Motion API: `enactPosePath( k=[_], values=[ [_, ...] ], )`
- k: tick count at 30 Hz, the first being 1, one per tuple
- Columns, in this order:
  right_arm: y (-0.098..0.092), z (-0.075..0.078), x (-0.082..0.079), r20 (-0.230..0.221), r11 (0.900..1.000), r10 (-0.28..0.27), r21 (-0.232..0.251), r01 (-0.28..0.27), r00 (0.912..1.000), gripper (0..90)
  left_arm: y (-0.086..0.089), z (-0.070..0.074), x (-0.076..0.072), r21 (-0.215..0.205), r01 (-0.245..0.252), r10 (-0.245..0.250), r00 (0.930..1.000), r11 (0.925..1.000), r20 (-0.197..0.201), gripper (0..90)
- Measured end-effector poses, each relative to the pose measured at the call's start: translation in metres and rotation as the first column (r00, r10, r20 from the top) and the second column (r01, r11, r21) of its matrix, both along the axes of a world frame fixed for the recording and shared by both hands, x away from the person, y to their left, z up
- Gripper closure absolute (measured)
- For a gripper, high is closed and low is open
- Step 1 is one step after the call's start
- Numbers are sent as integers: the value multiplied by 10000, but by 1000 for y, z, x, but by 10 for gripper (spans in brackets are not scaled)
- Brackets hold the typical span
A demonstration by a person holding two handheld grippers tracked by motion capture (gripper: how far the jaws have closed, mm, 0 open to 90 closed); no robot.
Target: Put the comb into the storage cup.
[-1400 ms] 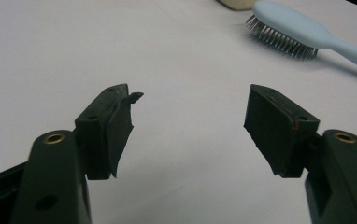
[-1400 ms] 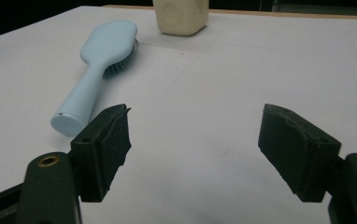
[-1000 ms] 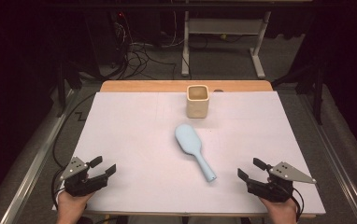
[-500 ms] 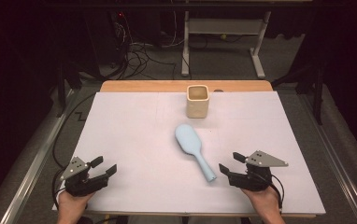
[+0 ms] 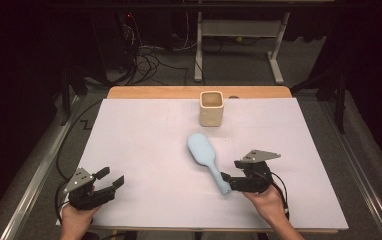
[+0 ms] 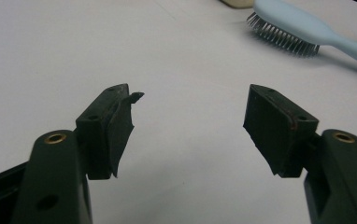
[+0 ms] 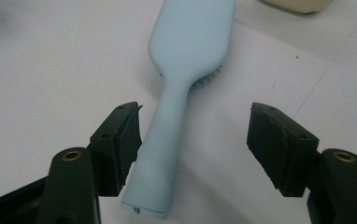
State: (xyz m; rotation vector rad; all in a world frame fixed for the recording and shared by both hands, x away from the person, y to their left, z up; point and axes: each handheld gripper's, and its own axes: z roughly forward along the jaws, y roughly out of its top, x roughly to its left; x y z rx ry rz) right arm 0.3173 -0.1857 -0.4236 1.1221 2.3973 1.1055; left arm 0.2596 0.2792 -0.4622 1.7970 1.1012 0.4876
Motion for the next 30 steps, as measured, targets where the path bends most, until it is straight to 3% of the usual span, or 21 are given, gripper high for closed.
enactPosePath(
  k=[5, 14, 19, 30],
  values=[
    [11, 1, 12, -686, 9985, 123, -518, -159, 9976, 364, 0, 0, 0, -6, 30, -30, 10000, 10000, -1, 333],
    [41, -1, 37, -1881, 9855, 93, -1648, -409, 9821, 384, -1, 0, 0, -7, 110, -110, 9999, 9999, 22, 332],
    [52, 0, 46, -2105, 9802, 19, -1933, -435, 9776, 389, 0, 2, -2, -43, -13, 14, 9998, 10000, 213, 338],
    [71, -5, 63, -2831, 9626, -361, -2676, -428, 9584, 407, 1, 2, -1, 33, -35, 34, 9998, 10000, 187, 335]
  ],
)
